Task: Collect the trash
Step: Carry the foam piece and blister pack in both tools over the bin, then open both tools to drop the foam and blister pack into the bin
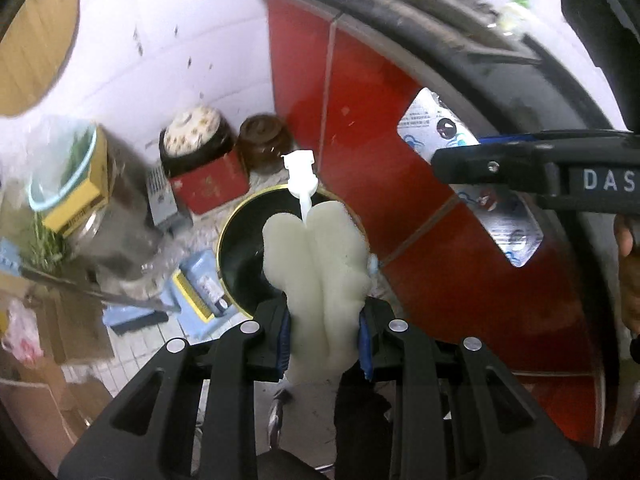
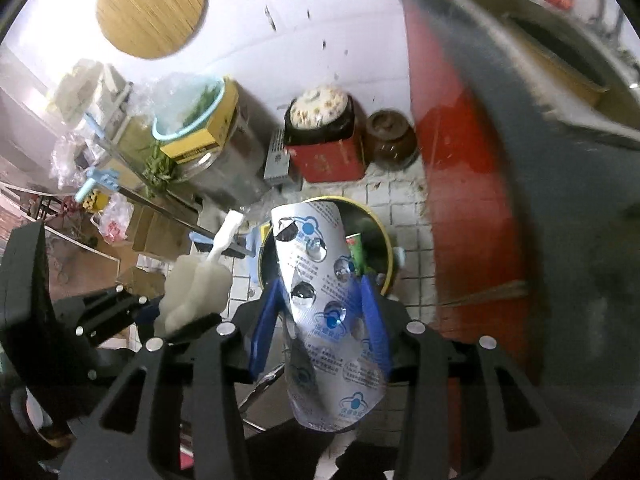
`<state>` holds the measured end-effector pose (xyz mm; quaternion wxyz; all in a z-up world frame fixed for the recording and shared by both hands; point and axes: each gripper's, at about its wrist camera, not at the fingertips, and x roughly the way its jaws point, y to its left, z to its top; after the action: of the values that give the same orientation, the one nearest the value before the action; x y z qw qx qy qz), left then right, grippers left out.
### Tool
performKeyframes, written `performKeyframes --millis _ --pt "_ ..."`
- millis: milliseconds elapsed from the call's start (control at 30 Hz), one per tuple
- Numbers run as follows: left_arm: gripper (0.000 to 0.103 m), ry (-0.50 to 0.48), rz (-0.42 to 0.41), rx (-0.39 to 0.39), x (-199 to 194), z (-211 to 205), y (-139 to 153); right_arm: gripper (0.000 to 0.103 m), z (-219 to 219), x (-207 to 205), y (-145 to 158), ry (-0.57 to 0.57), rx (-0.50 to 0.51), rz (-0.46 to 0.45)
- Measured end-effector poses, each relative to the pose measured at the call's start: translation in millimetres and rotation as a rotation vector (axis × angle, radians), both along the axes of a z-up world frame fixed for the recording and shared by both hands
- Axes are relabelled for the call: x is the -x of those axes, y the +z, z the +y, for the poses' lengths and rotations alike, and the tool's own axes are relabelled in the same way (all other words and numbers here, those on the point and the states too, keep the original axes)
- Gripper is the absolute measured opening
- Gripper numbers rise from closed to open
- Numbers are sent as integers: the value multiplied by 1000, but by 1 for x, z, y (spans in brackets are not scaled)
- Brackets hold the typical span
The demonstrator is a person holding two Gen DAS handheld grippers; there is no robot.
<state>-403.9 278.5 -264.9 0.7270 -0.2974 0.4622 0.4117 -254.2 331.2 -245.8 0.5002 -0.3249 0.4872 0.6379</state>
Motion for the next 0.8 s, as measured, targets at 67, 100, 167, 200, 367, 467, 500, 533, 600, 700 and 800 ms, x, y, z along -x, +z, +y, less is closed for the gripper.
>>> performKeyframes --millis 67,100,167,200,367,467,500,533,600,700,800 --pt "26 21 -2 15 7 13 -20 43 17 6 -25 2 32 2" --pt "26 31 -11 19 10 20 -29 43 28 10 -40 8 47 -3" --pt "26 45 -24 34 15 32 -48 43 44 15 -63 13 74 -3" --pt "26 51 -26 40 15 34 -55 43 51 16 -70 13 83 -2" --pt "41 52 -47 53 18 54 -82 53 71 21 -92 25 96 3" --pt "62 70 -57 47 21 61 -86 84 83 20 -98 11 101 9" --pt "62 74 -58 49 23 64 -86 84 84 20 -97 11 97 8" --pt "64 77 -56 51 25 65 -85 84 84 19 -95 13 96 11" --pt "65 80 -58 51 29 67 -83 84 83 17 -91 10 90 14" --pt "65 83 -53 49 30 65 -77 84 77 15 -79 13 74 10" --pt "72 71 -46 40 29 59 -67 85 68 9 -62 2 65 8"
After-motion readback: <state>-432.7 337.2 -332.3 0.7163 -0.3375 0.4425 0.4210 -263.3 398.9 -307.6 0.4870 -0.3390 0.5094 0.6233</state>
